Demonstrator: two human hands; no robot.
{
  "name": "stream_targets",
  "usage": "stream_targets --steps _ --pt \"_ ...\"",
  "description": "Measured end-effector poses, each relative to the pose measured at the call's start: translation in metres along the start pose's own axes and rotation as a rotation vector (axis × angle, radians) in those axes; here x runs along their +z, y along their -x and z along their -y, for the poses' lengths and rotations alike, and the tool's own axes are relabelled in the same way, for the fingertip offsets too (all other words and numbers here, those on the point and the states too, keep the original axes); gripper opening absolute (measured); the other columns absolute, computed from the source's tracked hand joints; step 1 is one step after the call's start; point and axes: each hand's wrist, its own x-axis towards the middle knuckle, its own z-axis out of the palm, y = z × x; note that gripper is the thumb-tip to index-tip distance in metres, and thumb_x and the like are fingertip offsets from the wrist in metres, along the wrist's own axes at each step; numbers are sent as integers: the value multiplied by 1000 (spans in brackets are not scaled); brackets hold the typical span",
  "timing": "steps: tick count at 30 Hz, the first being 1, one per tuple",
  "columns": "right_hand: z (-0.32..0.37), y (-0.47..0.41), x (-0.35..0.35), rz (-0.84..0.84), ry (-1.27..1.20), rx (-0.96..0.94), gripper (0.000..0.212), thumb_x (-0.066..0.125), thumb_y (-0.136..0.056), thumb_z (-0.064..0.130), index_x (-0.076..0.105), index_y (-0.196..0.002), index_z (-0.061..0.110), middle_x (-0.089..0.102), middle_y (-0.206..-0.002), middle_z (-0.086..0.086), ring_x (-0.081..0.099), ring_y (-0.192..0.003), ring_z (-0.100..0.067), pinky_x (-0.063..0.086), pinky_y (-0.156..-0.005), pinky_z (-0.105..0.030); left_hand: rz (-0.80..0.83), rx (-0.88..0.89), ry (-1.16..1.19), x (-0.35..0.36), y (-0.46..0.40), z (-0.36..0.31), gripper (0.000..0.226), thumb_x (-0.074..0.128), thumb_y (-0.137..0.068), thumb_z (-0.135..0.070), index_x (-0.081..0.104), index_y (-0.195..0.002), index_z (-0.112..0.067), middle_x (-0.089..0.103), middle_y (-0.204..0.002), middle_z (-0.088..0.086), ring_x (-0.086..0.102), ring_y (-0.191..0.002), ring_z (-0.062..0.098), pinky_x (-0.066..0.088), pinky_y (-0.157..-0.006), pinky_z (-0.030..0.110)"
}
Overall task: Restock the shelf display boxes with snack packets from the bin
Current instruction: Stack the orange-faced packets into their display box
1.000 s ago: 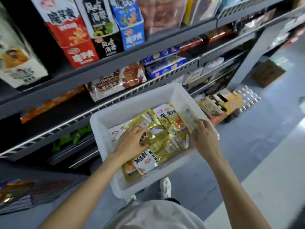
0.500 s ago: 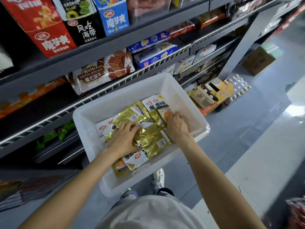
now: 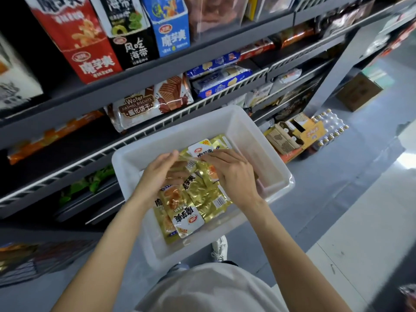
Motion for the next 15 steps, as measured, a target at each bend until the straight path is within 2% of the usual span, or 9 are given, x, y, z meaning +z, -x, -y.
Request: stream_targets --steps 2,4,7,9,10,11,13,14,15 --pt "1 -4 2 -55 -95 -62 30 61 -82 1 75 -102 19 71 -104 5 61 -104 -22 41 -92 -29 24 -9 80 -8 5 -8 31 56 -92 -30 62 -117 -14 70 -105 7 71 -84 15 56 -66 21" --pt "0 -8 5 -65 -174 -84 29 57 -85 2 75 -102 17 70 -108 4 58 -108 -25 41 -92 -32 16 -8 113 -17 8 -11 25 56 -92 -26 63 -114 -16 70 -105 5 70 -86 17 57 -66 22" --pt "2 -13 9 -78 -247 -118 35 63 -80 -8 75 -102 16 68 -113 1 54 -112 -28 47 -91 -42 -9 2 104 -25 14 -10 17 56 -92 -23 66 -106 -19 69 -104 5 66 -91 18 55 -64 21" --pt "5 -16 10 1 -250 -130 44 68 -75 -8 73 -107 21 60 -127 -2 47 -122 -29 43 -96 -49 -112 100 -12 -29 18 -10 22 67 -85 -13 66 -106 -18 66 -100 0 64 -89 8 52 -62 14" --pt "7 -18 9 88 -259 -113 47 71 -75 -1 69 -113 25 50 -137 -2 39 -130 -29 38 -102 -52 -169 181 -89 -31 21 -11 27 69 -83 -8 65 -107 -18 65 -99 -4 63 -85 0 50 -62 10" --pt "9 -21 7 196 -287 -70 50 73 -77 10 62 -122 29 38 -147 -1 30 -136 -28 31 -108 -52 -217 267 -154 -34 26 -14 30 70 -81 -5 64 -106 -20 63 -99 -7 62 -79 -5 48 -62 8" --pt "18 -34 -4 371 -455 103 64 71 -79 40 42 -136 36 17 -154 5 19 -141 -22 24 -111 -45 -284 423 -246 -44 36 -25 32 70 -81 -4 63 -102 -27 62 -103 -12 62 -71 -5 47 -64 8" --pt "25 -45 -10 406 -593 230 71 67 -78 47 32 -140 39 15 -155 7 21 -141 -18 26 -110 -40 -314 495 -274 -51 41 -31 33 70 -82 -5 62 -100 -31 62 -104 -15 62 -71 -4 48 -67 9" --pt "34 -59 -16 409 -757 369 76 66 -78 46 25 -142 39 18 -155 7 28 -138 -15 31 -108 -37 -345 569 -285 -58 46 -38 34 69 -82 -5 61 -98 -33 63 -103 -19 62 -74 -3 48 -70 10"
